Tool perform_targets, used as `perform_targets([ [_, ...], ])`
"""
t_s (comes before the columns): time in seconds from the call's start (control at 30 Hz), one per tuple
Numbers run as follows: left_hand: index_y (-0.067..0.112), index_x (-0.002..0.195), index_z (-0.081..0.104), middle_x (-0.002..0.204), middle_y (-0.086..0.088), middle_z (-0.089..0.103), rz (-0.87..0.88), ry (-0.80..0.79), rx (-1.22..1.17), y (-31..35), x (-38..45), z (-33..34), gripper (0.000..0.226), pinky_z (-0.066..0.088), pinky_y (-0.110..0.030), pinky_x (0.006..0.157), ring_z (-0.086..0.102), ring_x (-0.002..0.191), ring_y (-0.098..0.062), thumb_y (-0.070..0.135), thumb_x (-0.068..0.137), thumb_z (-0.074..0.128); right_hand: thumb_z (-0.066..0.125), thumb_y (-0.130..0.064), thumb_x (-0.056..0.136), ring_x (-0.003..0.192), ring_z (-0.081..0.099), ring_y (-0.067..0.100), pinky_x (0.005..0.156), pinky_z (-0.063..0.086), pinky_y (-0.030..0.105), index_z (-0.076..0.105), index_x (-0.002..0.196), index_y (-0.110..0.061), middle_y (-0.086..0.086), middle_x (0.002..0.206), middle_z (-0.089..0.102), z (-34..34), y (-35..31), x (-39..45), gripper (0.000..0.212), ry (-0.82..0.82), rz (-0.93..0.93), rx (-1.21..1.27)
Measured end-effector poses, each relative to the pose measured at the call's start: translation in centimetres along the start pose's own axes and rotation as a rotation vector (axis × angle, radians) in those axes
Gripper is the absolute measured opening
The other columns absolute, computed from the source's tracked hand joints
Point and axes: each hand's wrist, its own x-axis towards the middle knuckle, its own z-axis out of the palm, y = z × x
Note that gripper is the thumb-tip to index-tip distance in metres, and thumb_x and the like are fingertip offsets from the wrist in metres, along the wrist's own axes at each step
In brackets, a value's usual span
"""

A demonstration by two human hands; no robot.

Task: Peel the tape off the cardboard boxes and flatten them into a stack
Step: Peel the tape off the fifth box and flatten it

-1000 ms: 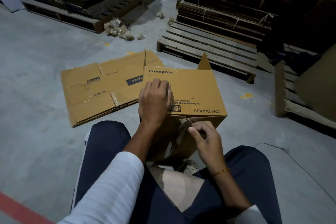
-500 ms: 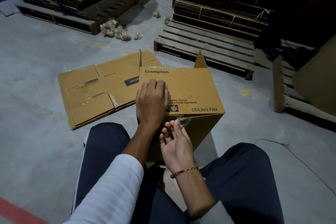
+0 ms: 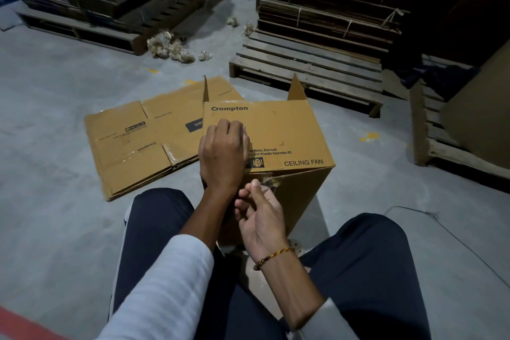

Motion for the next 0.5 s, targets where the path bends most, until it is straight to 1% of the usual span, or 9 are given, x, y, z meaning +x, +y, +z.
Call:
perform_targets([
  [0.23, 0.014, 0.103, 0.063, 0.092, -0.005, 0.06, 0.017, -0.022, -0.005, 0.4, 0.0, 0.1, 0.02, 0.043, -0.035, 0.067, 0.052, 0.08, -0.02, 0.026, 0.103, 0.048, 0.059, -0.022, 0.101, 0.062, 0.057, 0.011, 0.06, 0.046, 0.026, 0.06, 0.087, -0.013, 0.001, 0.075, 0.064, -1.6, 0.5, 0.5, 0.017, -0.028, -0.069, -0.189],
  [0.37, 0.014, 0.103, 0.063, 0.093, -0.005, 0.06, 0.015, -0.033, 0.008, 0.3, 0.0, 0.1, 0.02, 0.043, -0.035, 0.067, 0.052, 0.08, -0.021, 0.026, 0.102, 0.047, 0.058, -0.022, 0.102, 0.064, 0.06, 0.013, 0.061, 0.046, 0.028, 0.06, 0.089, -0.011, 0.005, 0.078, 0.066, -2.0, 0.5, 1.1, 0.017, -0.054, -0.109, -0.331],
  [0.43, 0.014, 0.103, 0.063, 0.093, -0.005, 0.06, 0.012, -0.03, 0.025, 0.2, 0.0, 0.1, 0.02, 0.04, -0.033, 0.067, 0.052, 0.08, -0.021, 0.026, 0.102, 0.048, 0.057, -0.022, 0.103, 0.064, 0.058, 0.012, 0.057, 0.044, 0.024, 0.06, 0.087, -0.011, 0.003, 0.076, 0.064, -2.3, 0.5, 1.5, 0.019, -0.056, -0.132, -0.433],
  [0.5, 0.013, 0.102, 0.063, 0.093, -0.005, 0.06, 0.008, -0.028, 0.037, 0.2, 0.0, 0.1, 0.02, 0.039, -0.033, 0.067, 0.052, 0.08, -0.021, 0.026, 0.102, 0.048, 0.057, -0.023, 0.103, 0.064, 0.053, 0.011, 0.052, 0.04, 0.02, 0.055, 0.082, -0.013, 0.001, 0.074, 0.059, -2.9, 0.8, 1.9, 0.023, -0.054, -0.17, -0.536],
])
